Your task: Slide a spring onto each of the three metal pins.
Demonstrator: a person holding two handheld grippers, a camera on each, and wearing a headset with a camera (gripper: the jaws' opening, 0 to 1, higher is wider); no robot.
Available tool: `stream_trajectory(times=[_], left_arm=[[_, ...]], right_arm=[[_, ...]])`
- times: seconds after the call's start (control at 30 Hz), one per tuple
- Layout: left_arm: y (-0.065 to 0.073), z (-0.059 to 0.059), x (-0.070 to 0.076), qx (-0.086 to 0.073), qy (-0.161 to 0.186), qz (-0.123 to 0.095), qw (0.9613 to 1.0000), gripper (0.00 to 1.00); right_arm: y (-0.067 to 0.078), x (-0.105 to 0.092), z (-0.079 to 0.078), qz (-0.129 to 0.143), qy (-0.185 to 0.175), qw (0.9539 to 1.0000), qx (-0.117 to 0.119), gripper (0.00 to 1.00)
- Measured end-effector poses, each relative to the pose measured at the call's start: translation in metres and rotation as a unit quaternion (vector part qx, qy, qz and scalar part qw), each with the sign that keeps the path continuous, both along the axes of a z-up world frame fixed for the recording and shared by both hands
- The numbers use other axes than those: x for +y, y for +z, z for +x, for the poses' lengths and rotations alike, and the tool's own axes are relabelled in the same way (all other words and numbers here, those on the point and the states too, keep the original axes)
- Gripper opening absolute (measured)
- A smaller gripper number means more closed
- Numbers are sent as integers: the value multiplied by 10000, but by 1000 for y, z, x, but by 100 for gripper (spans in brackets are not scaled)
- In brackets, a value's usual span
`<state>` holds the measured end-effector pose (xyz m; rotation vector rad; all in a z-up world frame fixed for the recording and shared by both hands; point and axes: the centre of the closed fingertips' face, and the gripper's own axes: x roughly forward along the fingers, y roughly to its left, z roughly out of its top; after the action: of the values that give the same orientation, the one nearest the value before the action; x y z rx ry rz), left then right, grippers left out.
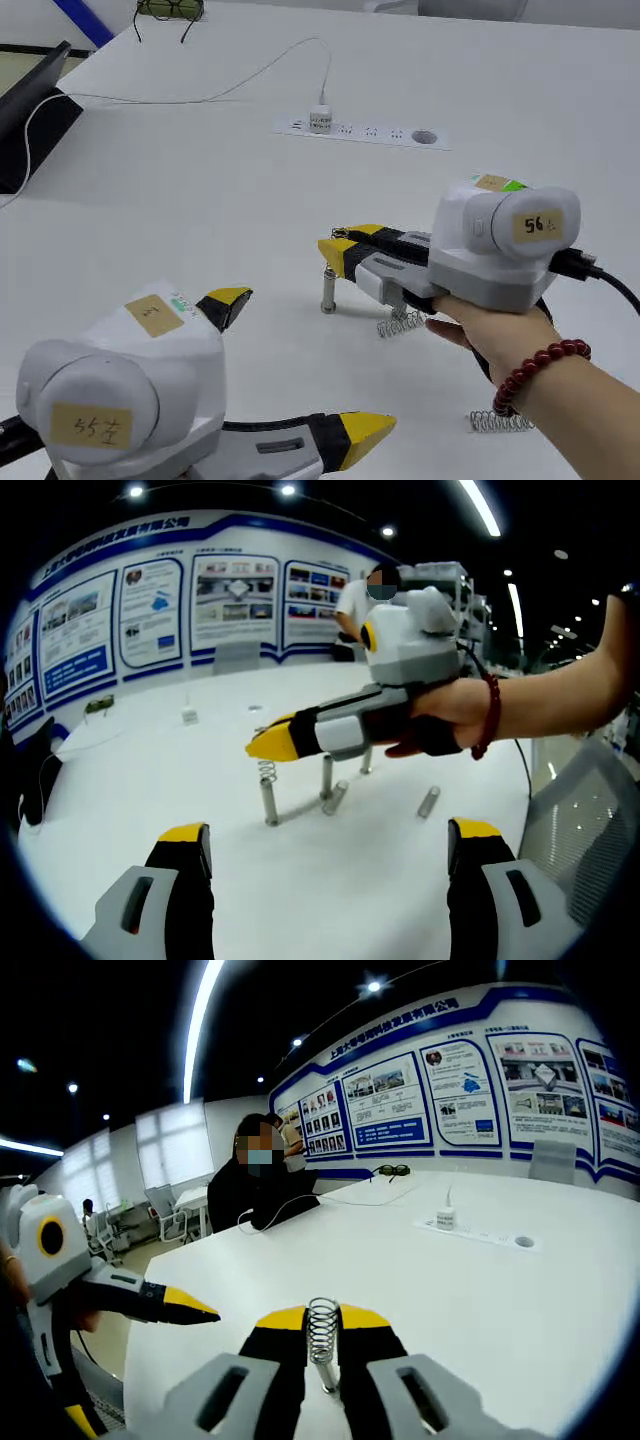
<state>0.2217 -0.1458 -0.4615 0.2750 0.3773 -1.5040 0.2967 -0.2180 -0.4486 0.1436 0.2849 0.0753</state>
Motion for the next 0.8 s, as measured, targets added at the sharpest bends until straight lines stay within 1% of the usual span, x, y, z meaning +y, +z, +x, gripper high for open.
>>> stream_trajectory(times=[0.13, 0.23, 0.53, 0.6, 0.67, 0.77, 0.8], left_arm=[[1, 1, 0, 24, 21, -38, 10000, 99], [0, 3, 1, 25, 39, -21, 10000, 99], [1, 2, 1, 36, 30, -32, 10000, 98], [2, 2, 0, 55, 30, -67, 10000, 98], [3, 2, 0, 84, 38, -116, 9999, 98], [2, 3, 0, 82, 39, -85, 9999, 98], [2, 3, 0, 76, 37, -83, 9999, 98]], right_arm=[[-2, -2, 1, 21, -33, 10000, 17, 12], [-4, -1, 1, 21, -28, 10000, 46, 12], [-13, 2, 2, -84, 14, 9998, 162, 12], [-15, 2, 1, -146, 20, 9997, 196, 12], [-16, 3, 2, -147, 23, 9997, 198, 12], [-16, 4, 3, -212, 19, 9996, 187, 12], [-17, 4, 3, -235, 30, 9995, 218, 12]])
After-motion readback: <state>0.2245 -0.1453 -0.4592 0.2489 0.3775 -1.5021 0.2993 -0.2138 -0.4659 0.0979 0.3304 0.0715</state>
